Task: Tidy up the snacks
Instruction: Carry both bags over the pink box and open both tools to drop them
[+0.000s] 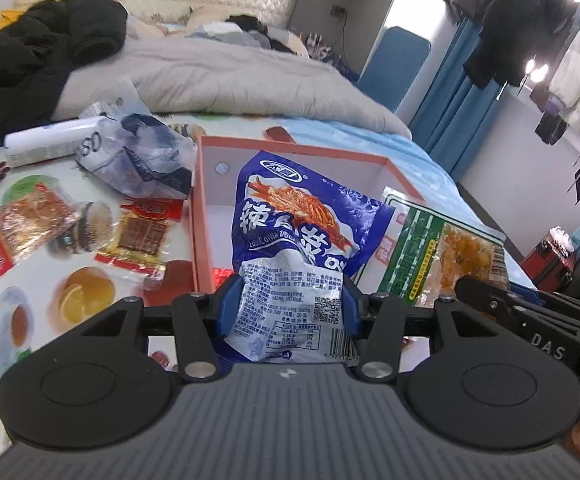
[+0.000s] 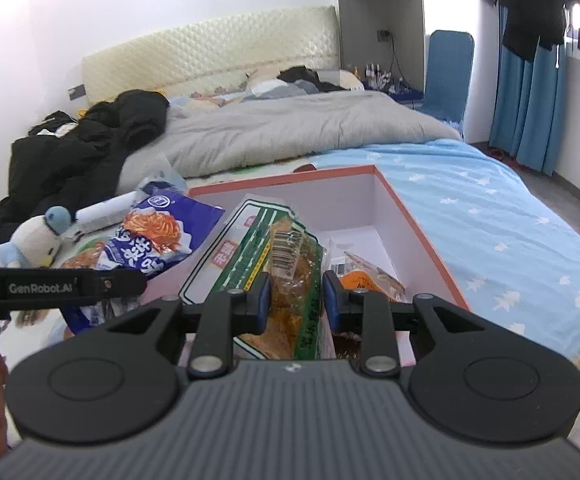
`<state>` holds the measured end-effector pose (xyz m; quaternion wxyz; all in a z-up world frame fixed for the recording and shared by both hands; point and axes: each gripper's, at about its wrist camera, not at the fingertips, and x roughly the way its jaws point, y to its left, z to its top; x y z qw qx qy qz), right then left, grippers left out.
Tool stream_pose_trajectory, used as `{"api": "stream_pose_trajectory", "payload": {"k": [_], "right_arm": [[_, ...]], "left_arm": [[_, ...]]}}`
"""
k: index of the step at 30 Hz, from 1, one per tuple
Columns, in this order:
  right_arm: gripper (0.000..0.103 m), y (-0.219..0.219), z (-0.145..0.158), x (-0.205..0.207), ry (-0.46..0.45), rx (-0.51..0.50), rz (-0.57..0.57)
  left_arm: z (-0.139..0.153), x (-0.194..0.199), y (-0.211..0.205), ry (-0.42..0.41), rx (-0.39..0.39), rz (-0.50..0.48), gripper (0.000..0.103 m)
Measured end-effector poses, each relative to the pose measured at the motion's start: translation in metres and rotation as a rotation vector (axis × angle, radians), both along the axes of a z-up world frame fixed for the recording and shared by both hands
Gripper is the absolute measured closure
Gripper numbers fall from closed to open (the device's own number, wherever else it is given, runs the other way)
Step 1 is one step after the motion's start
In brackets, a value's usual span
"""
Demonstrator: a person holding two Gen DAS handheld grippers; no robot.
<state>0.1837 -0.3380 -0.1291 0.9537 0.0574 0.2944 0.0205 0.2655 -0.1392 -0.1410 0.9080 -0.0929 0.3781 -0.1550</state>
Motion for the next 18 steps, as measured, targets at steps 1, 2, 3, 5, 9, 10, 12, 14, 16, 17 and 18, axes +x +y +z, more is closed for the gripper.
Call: {"api": "stream_pose_trajectory", "payload": {"k": [1,2,3,5,9,10,12,14,16,17,18], "right_arm": [[0.073,-0.003,-0.004,0.01,0.011,-0.001,-0.001],[0.073,-0.006,-0.007,0.016,0.019,-0.001,-0.002],[0.073,-0.008,-0.011,0.023,0.029,0.001,-0.001],[0.072,-0.012,-0.02,0.039,0.056,0.011,0.004],[0.071,-0.013,-0.038,0.061,0.1,0.01,0.026],[0.069,-0.013,-0.042,0.065,0.111,0.02,0.035],[0.068,-0.014,-0.048,0.071,0.128,0.027,0.046],[0.068,-0.012,-0.052,0.073,0.137,0.012,0.044],[0.06,-0.011,-0.054,0.074,0.149,0.001,0.034],[0.058,-0.011,-0.054,0.074,0.152,0.002,0.028],[0.055,-0.011,-0.053,0.073,0.151,0.005,0.024]], "left_arm": [[-0.003,0.011,-0.003,0.014,0.001,-0.002,0.047],[-0.007,0.019,-0.003,0.023,0.002,-0.003,0.047],[-0.011,0.029,-0.006,0.034,0.007,-0.01,0.046],[-0.017,0.041,-0.01,0.047,0.015,-0.01,0.046],[-0.031,0.061,-0.012,0.077,0.015,0.0,0.046],[-0.034,0.064,-0.012,0.08,0.009,0.001,0.046],[-0.037,0.066,-0.012,0.08,0.003,-0.001,0.044],[-0.037,0.067,-0.013,0.079,0.009,-0.004,0.039],[-0.034,0.065,-0.013,0.065,0.019,-0.008,0.033],[-0.031,0.064,-0.012,0.053,0.025,-0.005,0.031],[-0.028,0.061,-0.011,0.042,0.028,-0.003,0.028]]}}
